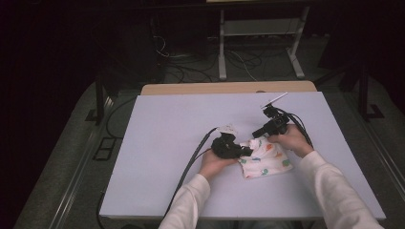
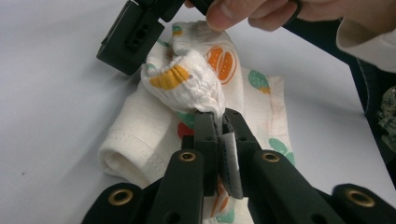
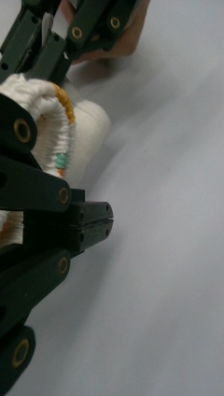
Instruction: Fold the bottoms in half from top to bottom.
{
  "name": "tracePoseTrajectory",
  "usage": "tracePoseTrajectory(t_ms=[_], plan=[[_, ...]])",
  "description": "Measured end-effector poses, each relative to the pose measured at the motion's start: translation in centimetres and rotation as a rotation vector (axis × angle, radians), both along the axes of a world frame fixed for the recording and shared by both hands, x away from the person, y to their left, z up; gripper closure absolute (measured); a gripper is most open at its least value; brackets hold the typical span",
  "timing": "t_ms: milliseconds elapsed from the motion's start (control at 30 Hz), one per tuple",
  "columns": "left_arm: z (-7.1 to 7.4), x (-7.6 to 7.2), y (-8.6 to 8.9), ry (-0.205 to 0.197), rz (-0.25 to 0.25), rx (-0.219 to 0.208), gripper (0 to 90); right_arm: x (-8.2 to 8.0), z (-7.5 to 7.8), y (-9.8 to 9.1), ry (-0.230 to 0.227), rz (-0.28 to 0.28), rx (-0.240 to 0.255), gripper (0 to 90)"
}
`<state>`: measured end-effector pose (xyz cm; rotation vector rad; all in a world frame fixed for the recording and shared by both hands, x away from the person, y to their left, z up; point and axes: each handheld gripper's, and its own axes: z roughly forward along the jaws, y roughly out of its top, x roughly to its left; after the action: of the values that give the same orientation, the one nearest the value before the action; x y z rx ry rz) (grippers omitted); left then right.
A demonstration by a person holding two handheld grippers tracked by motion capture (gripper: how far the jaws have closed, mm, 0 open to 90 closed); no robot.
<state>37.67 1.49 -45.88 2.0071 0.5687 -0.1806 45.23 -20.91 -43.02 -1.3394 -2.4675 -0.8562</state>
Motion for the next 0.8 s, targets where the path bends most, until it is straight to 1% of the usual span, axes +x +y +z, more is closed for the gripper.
tracePoseTrajectory(t_ms=[33,67,100,200,233,333,367,400,433,467,500,600,633,700,733,800], plan=[[0.0,-0.1,0.1,-0.005,0.016,0.006,73.4,0.0,0.1,0.0,0.003,0.000,-0.002,88.3],[0.1,-0.2,0.1,-0.013,0.021,0.006,68.9,-0.1,0.2,-0.1,0.012,-0.001,0.001,88.3],[0.1,-0.3,0.3,-0.018,0.029,0.000,67.7,-0.2,0.2,-0.2,0.017,0.003,0.004,88.3],[0.3,-0.3,0.8,-0.011,0.046,-0.008,60.1,-0.4,0.4,-0.5,0.030,0.008,-0.009,88.4],[0.3,-0.3,1.0,-0.011,0.055,-0.016,58.9,-0.5,0.5,-0.5,0.031,0.010,-0.009,88.3],[0.6,-0.2,1.7,-0.017,0.095,-0.027,49.6,-0.9,0.9,-0.8,0.024,0.019,0.003,88.3],[0.7,-0.2,2.0,-0.017,0.114,-0.036,48.5,-1.1,1.0,-0.8,0.022,0.023,0.006,88.3],[0.7,-0.2,2.2,-0.017,0.128,-0.036,45.3,-1.3,1.2,-0.9,0.022,0.028,0.009,88.3],[0.8,-0.1,2.5,-0.017,0.150,-0.046,42.6,-1.4,1.2,-0.9,0.021,0.033,0.012,88.3],[0.8,-0.1,2.8,-0.018,0.159,-0.050,40.5,-1.7,1.3,-1.0,0.020,0.039,0.018,88.3],[0.8,0.0,3.1,-0.012,0.170,-0.071,39.9,-1.8,1.3,-1.0,0.016,0.040,0.022,88.3],[0.7,0.1,3.8,-0.004,0.201,-0.101,36.2,-2.4,1.3,-1.1,0.019,0.047,0.036,88.3],[0.7,0.1,4.0,0.001,0.208,-0.107,36.1,-2.6,1.3,-1.1,0.018,0.052,0.038,88.3],[0.8,0.2,4.3,-0.006,0.224,-0.103,34.8,-3.1,1.4,-1.2,0.012,0.063,0.043,88.3],[0.8,0.2,4.5,-0.006,0.231,-0.109,34.6,-3.3,1.5,-1.2,0.011,0.065,0.044,88.3],[0.8,0.2,4.7,0.000,0.241,-0.116,34.4,-3.9,1.8,-1.3,0.002,0.072,0.053,88.3]])
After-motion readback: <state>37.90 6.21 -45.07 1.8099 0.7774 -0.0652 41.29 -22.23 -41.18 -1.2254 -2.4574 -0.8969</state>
